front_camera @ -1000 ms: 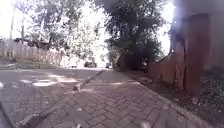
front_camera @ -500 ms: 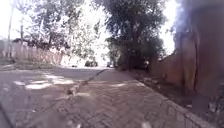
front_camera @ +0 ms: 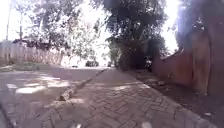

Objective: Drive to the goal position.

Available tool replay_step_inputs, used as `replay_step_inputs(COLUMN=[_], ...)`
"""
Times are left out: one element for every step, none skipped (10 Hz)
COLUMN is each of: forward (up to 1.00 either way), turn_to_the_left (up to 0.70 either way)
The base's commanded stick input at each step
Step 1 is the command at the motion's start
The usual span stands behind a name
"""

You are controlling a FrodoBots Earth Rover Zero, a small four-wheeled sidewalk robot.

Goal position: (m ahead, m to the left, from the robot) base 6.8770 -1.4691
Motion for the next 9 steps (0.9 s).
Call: replay_step_inputs(forward=[0.68, 0.68, 0.68, 0.68, 0.68, 0.68, 0.68, 0.68, 0.68], turn_to_the_left=[0.00, 0.00, 0.00, 0.00, 0.00, 0.00, 0.00, 0.00, 0.00])
